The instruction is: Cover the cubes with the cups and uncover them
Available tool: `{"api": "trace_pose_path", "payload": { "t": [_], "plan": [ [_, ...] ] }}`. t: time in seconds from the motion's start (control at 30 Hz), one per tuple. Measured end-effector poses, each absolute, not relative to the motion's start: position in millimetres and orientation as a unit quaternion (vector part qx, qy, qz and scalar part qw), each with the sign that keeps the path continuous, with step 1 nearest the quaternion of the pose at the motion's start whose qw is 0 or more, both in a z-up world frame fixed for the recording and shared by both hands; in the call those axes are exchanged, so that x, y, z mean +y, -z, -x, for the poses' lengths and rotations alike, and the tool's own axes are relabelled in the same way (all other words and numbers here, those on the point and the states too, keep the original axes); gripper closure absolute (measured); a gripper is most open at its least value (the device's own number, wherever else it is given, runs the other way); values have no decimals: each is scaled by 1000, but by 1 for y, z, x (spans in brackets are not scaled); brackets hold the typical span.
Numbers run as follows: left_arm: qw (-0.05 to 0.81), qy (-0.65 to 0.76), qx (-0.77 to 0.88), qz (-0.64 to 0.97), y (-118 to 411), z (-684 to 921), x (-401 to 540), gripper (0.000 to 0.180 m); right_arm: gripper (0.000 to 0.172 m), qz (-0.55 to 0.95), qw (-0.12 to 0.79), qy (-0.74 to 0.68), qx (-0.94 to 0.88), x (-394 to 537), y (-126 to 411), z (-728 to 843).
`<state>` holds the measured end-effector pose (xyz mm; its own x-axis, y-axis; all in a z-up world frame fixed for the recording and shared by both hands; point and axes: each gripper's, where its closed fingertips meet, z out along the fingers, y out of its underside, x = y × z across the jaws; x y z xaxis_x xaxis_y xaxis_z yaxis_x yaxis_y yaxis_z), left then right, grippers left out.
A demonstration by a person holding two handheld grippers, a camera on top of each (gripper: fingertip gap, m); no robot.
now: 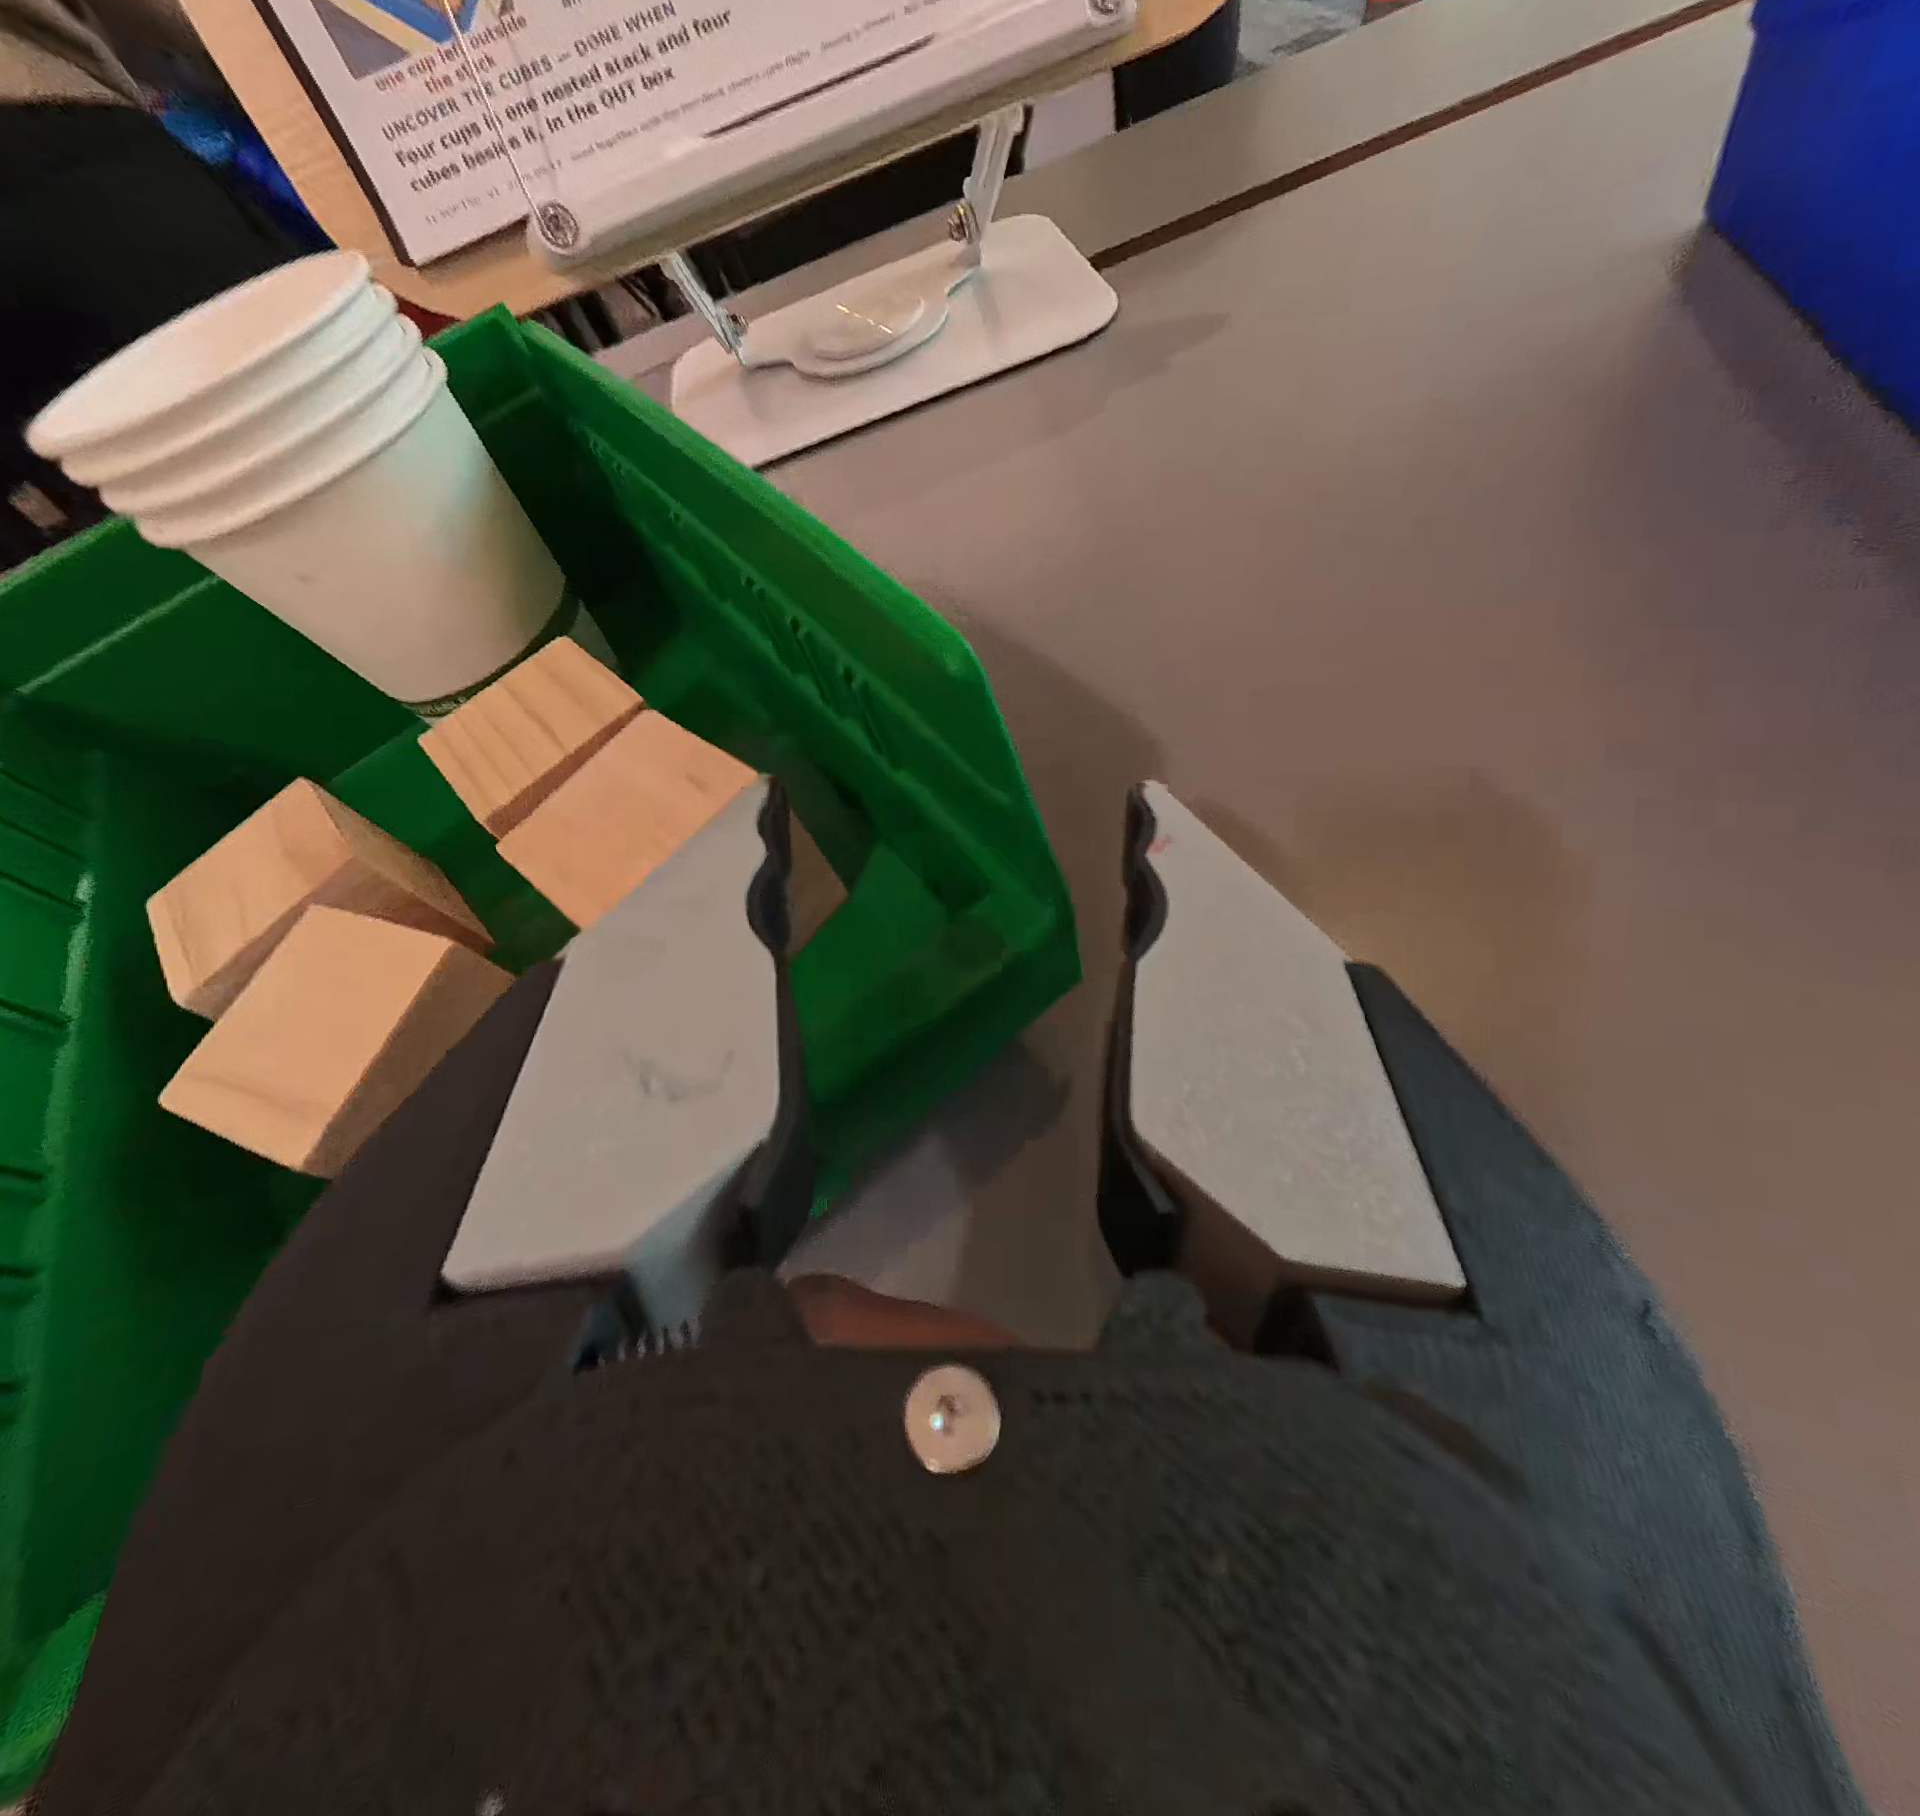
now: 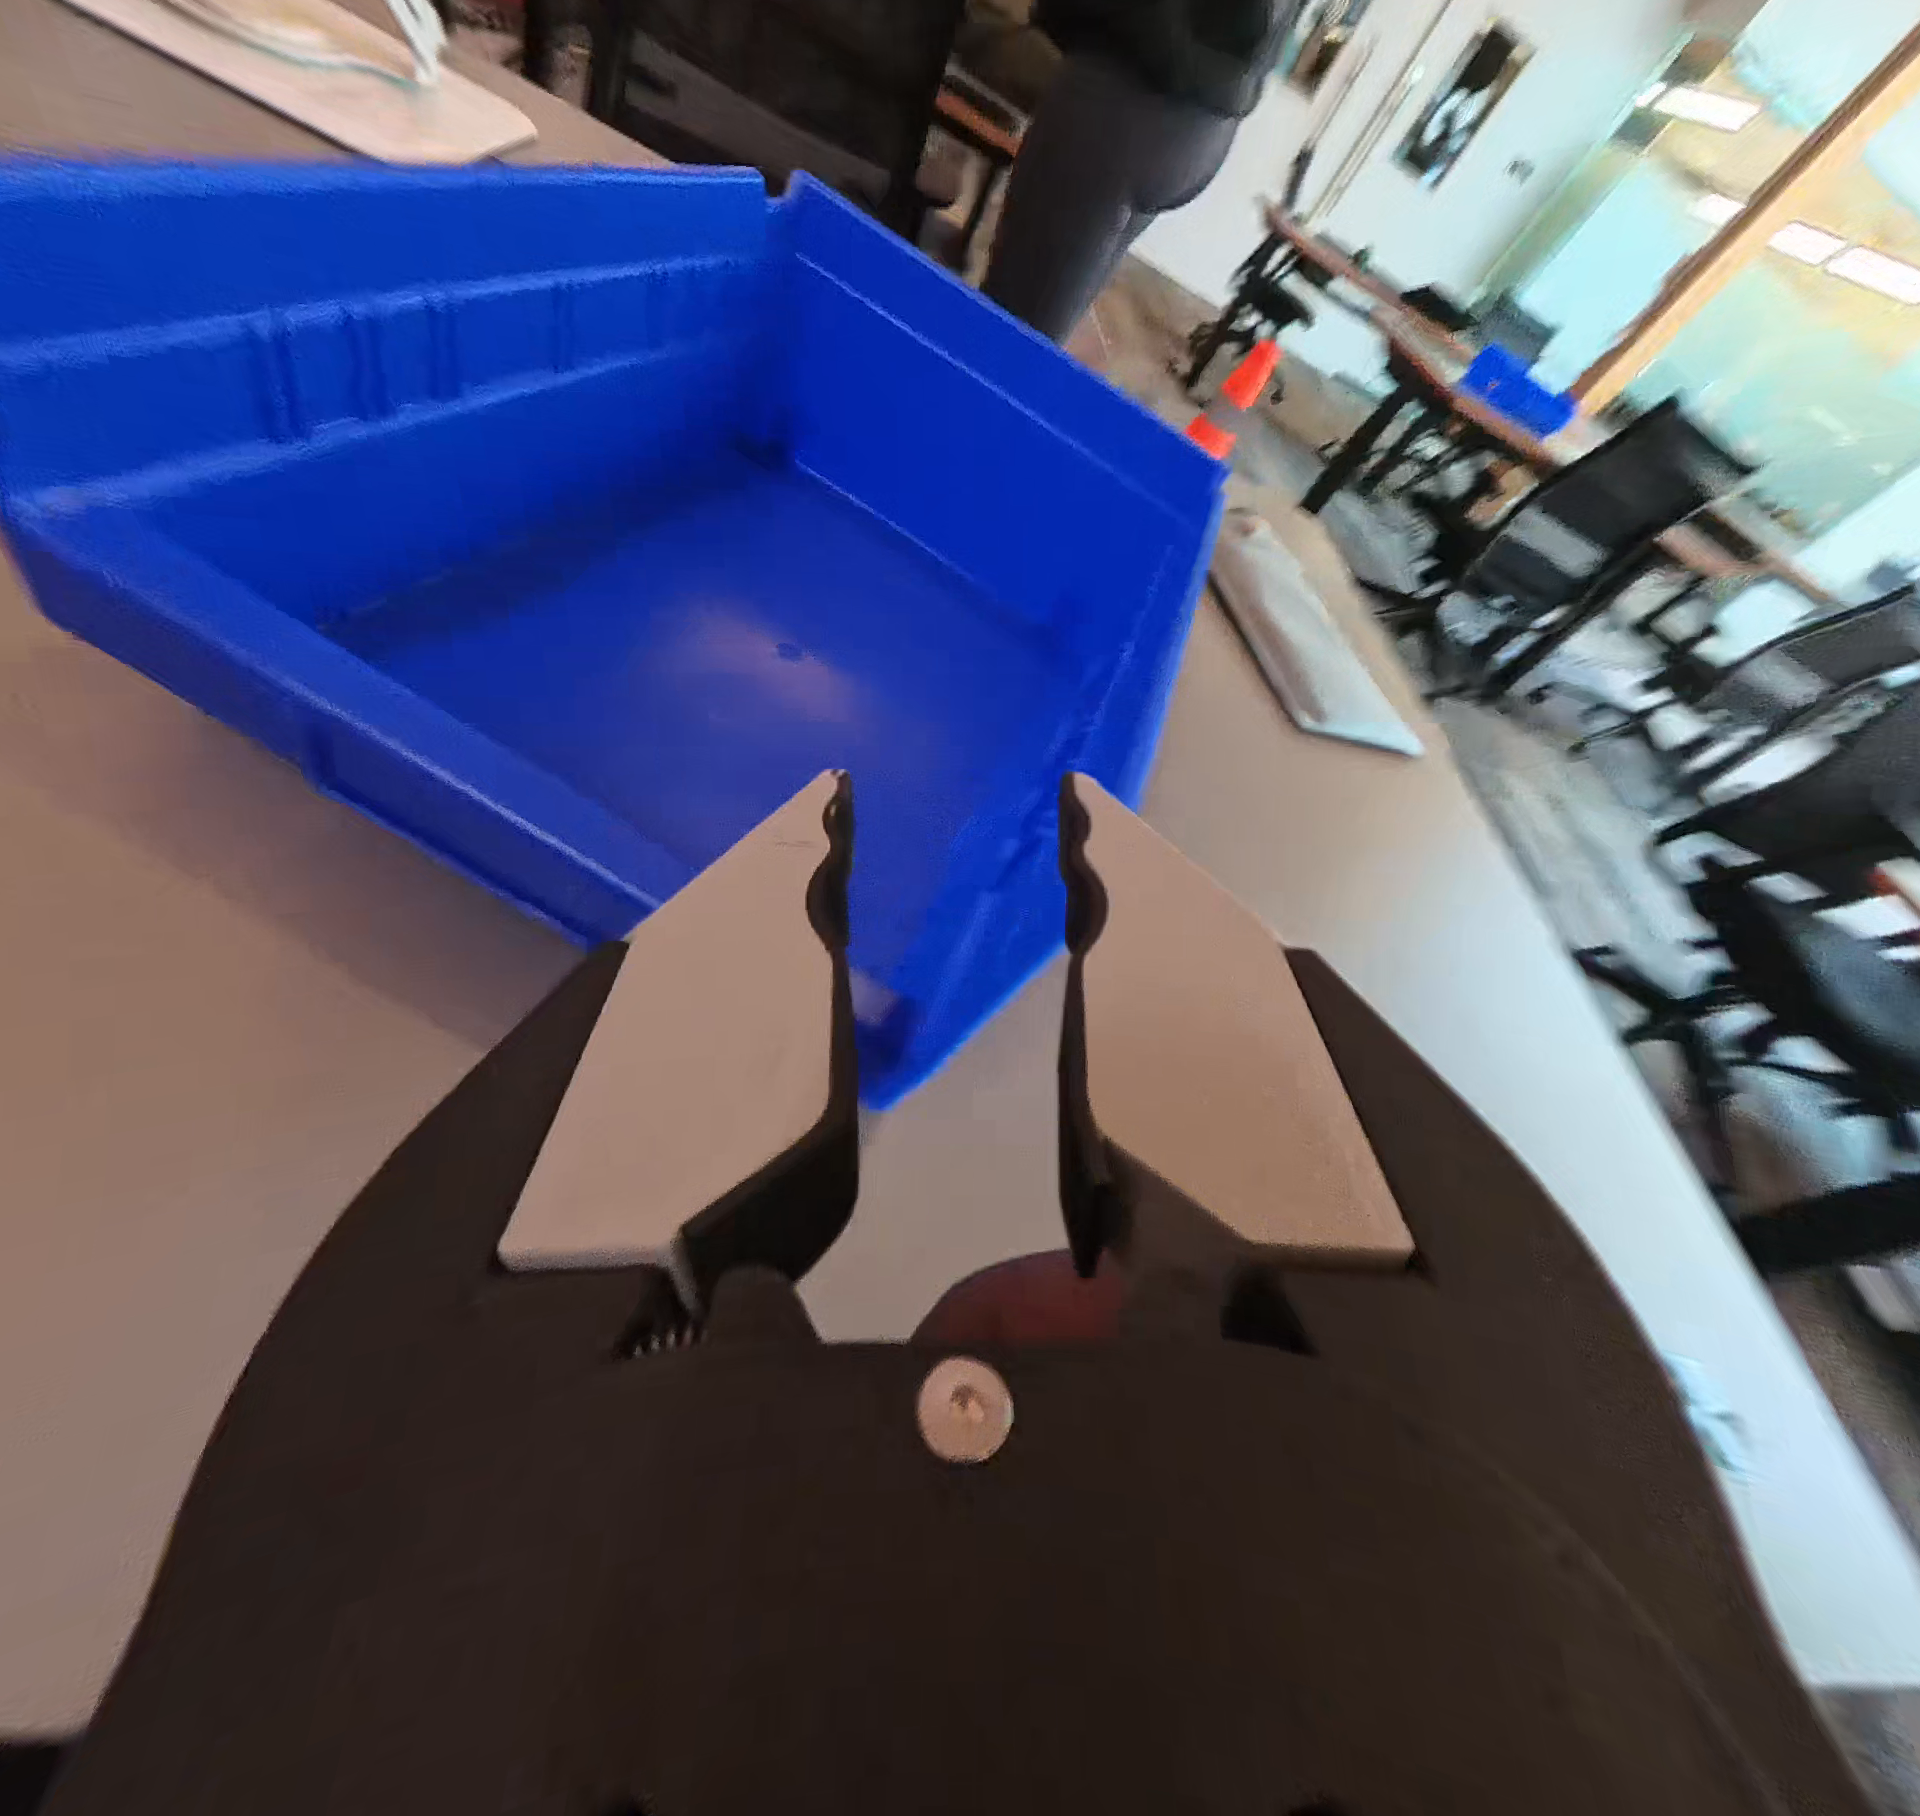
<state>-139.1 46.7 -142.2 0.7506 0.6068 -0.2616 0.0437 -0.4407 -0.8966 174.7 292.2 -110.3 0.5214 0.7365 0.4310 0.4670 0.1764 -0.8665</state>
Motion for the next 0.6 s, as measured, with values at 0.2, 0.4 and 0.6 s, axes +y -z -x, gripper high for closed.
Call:
{"api": "trace_pose_path", "payload": {
  "t": [0.2, 0.4, 0.6],
  "plan": [
    [478, -327, -212, 787, 139, 158, 55, 130, 98, 554, 523, -341, -550, 190, 97, -121],
    [435, -400, -201, 782, 140, 163, 27, 166, 130, 546, 559, -231, -579, 184, 110, -42],
    [473, -352, -281, 757, 139, 182, -48, 177, 160, 575, 582, -156, -554, 229, 116, -52]
  ]
}}
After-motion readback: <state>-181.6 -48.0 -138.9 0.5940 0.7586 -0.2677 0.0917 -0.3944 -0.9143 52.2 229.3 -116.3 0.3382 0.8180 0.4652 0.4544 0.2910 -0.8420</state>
